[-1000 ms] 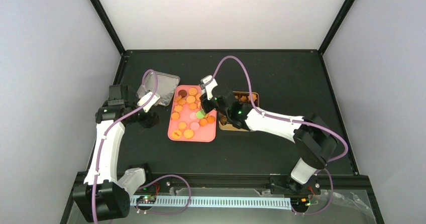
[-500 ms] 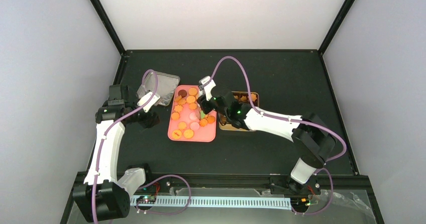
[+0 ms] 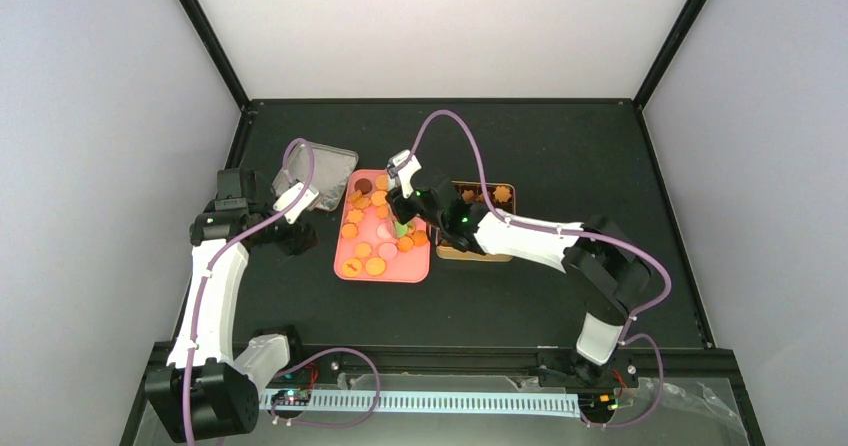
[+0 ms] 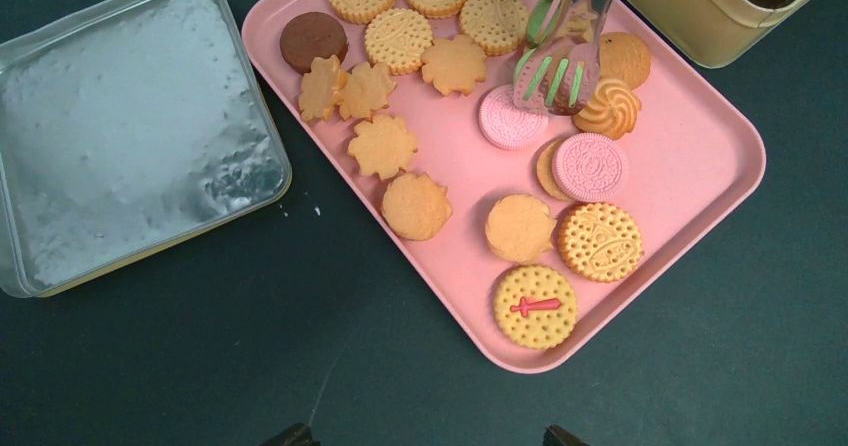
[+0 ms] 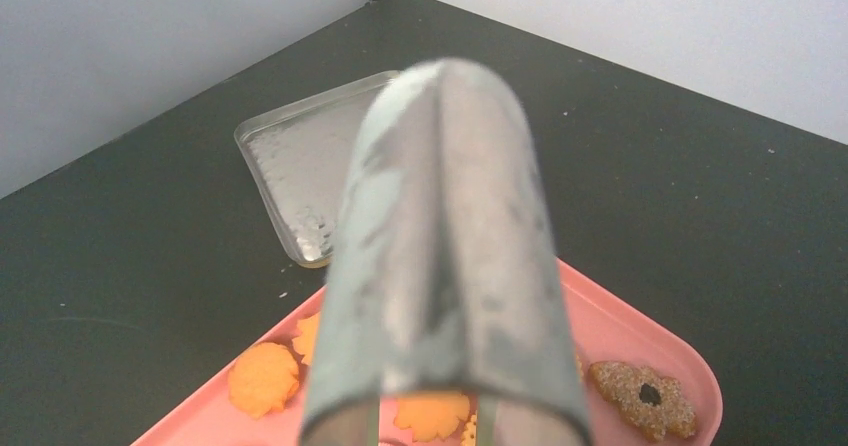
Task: Pack the cookies
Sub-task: Pick up the fake cookies from the plate.
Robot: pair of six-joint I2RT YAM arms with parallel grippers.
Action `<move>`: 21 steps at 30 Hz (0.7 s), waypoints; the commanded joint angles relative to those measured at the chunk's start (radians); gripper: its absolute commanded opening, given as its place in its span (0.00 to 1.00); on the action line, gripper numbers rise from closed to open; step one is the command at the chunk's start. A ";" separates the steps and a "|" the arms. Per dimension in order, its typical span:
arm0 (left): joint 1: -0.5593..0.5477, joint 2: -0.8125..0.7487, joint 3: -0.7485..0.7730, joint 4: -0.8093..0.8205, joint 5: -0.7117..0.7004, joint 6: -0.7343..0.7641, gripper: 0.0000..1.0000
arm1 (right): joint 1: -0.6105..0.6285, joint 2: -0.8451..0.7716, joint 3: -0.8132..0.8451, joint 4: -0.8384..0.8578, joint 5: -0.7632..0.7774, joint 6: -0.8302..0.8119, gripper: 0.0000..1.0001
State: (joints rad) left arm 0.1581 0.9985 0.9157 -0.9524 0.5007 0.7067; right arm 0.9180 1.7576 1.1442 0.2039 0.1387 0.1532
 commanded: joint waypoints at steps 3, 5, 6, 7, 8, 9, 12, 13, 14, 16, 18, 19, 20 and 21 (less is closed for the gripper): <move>0.009 -0.012 0.014 -0.017 0.015 0.021 0.60 | -0.001 0.018 0.008 0.058 0.037 -0.027 0.33; 0.009 -0.008 0.015 -0.017 0.019 0.018 0.60 | -0.001 0.017 0.000 0.061 0.032 -0.026 0.30; 0.008 -0.006 0.017 -0.018 0.020 0.016 0.60 | 0.000 0.016 -0.002 0.060 0.030 -0.023 0.28; 0.009 -0.006 0.017 -0.017 0.022 0.015 0.60 | -0.001 0.013 -0.004 0.061 0.029 -0.021 0.25; 0.009 -0.006 0.017 -0.017 0.024 0.013 0.60 | -0.002 0.011 -0.006 0.061 0.027 -0.018 0.22; 0.009 -0.007 0.017 -0.018 0.025 0.013 0.60 | -0.002 0.006 -0.005 0.061 0.027 -0.016 0.19; 0.010 -0.008 0.018 -0.022 0.023 0.015 0.60 | -0.001 -0.015 -0.002 0.057 0.027 -0.014 0.10; 0.009 -0.009 0.017 -0.023 0.021 0.017 0.60 | -0.001 -0.024 0.000 0.055 0.029 -0.014 0.08; 0.008 -0.010 0.017 -0.022 0.020 0.018 0.61 | -0.001 -0.036 0.000 0.054 0.032 -0.014 0.07; 0.008 -0.013 0.018 -0.022 0.018 0.018 0.60 | -0.001 -0.062 -0.003 0.053 0.043 -0.014 0.03; 0.008 -0.015 0.018 -0.022 0.020 0.016 0.61 | -0.001 -0.095 -0.012 0.053 0.058 -0.012 0.01; 0.008 -0.012 0.019 -0.022 0.021 0.016 0.61 | -0.001 -0.114 -0.018 0.054 0.066 -0.015 0.01; 0.009 -0.012 0.020 -0.022 0.021 0.014 0.60 | -0.001 -0.132 -0.025 0.054 0.074 -0.018 0.01; 0.009 -0.011 0.021 -0.023 0.022 0.014 0.60 | -0.001 -0.154 -0.034 0.053 0.090 -0.024 0.01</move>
State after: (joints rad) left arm 0.1581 0.9985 0.9161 -0.9531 0.5011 0.7071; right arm 0.9184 1.7149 1.1301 0.2169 0.1669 0.1387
